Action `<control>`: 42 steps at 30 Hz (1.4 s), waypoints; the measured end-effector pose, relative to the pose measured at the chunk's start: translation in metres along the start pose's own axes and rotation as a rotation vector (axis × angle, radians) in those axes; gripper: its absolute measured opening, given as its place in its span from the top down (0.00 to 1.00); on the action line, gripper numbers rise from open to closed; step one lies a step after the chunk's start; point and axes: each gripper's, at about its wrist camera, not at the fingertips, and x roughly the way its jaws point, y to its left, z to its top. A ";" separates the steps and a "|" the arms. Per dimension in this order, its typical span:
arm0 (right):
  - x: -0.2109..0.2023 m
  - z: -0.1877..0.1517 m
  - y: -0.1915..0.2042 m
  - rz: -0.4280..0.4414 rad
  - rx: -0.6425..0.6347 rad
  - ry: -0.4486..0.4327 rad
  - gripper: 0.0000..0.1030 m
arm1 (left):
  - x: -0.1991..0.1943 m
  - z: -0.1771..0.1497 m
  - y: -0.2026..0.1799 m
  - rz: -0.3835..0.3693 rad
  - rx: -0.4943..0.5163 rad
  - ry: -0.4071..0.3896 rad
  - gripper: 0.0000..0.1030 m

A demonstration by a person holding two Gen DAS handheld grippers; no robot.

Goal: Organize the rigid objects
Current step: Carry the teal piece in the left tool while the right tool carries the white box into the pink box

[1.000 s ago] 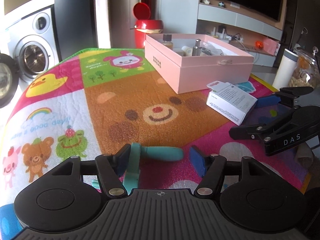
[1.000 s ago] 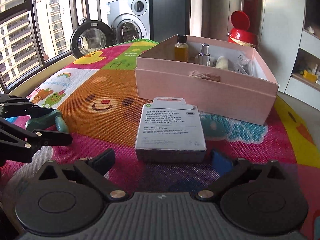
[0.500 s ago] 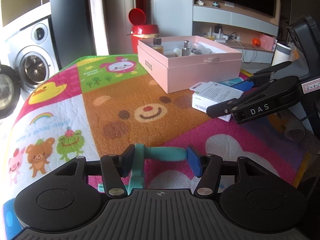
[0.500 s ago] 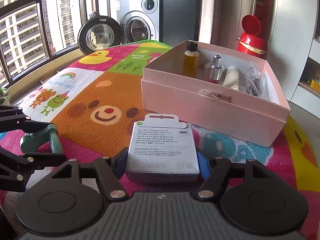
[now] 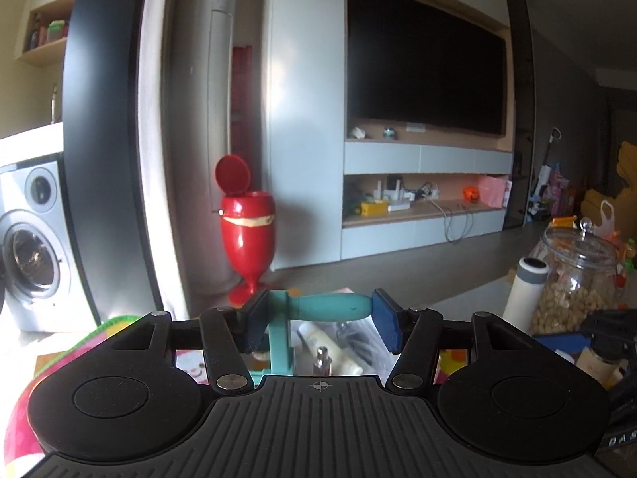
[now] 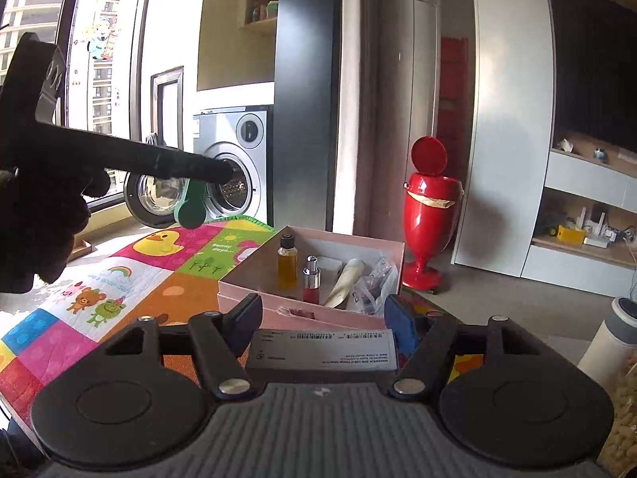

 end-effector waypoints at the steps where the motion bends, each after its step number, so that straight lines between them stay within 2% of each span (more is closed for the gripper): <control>1: 0.001 -0.003 -0.001 -0.008 0.001 0.008 0.34 | 0.015 0.015 0.002 -0.017 -0.043 -0.023 0.41; 3: 0.004 -0.009 -0.004 -0.022 0.003 0.022 0.34 | 0.044 0.031 0.004 -0.021 -0.090 -0.010 0.39; 4: 0.005 -0.012 -0.005 -0.027 0.005 0.028 0.34 | 0.056 0.035 0.004 0.000 -0.108 -0.003 0.41; 6: 0.006 -0.018 -0.009 -0.032 0.016 0.041 0.34 | 0.072 0.036 0.005 0.035 -0.121 0.004 0.43; 8: 0.007 -0.023 -0.013 -0.040 0.029 0.052 0.34 | 0.077 0.030 0.009 0.030 -0.127 0.017 0.43; 10: 0.010 -0.026 -0.018 -0.044 0.044 0.062 0.34 | 0.074 0.017 0.016 0.016 -0.159 0.032 0.43; 15: 0.018 -0.022 -0.019 -0.031 0.070 0.073 0.34 | 0.040 -0.044 0.026 -0.002 -0.217 0.127 0.43; 17: 0.022 -0.010 -0.016 -0.026 0.055 0.053 0.34 | 0.024 -0.070 0.025 0.001 -0.224 0.165 0.43; 20: 0.032 0.027 -0.010 -0.016 0.020 -0.025 0.34 | 0.011 -0.102 0.021 0.036 -0.223 0.237 0.43; 24: 0.057 0.093 -0.006 0.015 0.037 -0.160 0.34 | 0.007 -0.119 0.021 0.038 -0.264 0.285 0.43; 26: 0.076 0.116 -0.007 0.039 0.061 -0.188 0.33 | 0.005 -0.123 0.024 0.061 -0.268 0.290 0.43; 28: 0.095 0.128 -0.007 0.031 0.071 -0.138 0.29 | 0.001 -0.126 0.026 0.105 -0.260 0.288 0.43; 30: 0.104 0.123 -0.006 -0.027 0.081 -0.095 0.28 | -0.006 -0.128 0.027 0.154 -0.232 0.276 0.43; 34: 0.101 0.081 0.005 -0.080 0.048 0.000 0.21 | -0.013 -0.140 0.033 0.247 -0.161 0.282 0.43; 40: 0.109 0.002 0.028 -0.114 0.030 0.229 0.19 | 0.005 -0.166 0.031 0.224 -0.190 0.386 0.41; 41: 0.112 -0.009 0.029 -0.112 0.046 0.264 0.19 | 0.006 -0.168 0.026 0.232 -0.162 0.359 0.38; 42: 0.118 -0.019 0.029 -0.110 0.066 0.299 0.19 | 0.009 -0.170 0.020 0.238 -0.138 0.363 0.36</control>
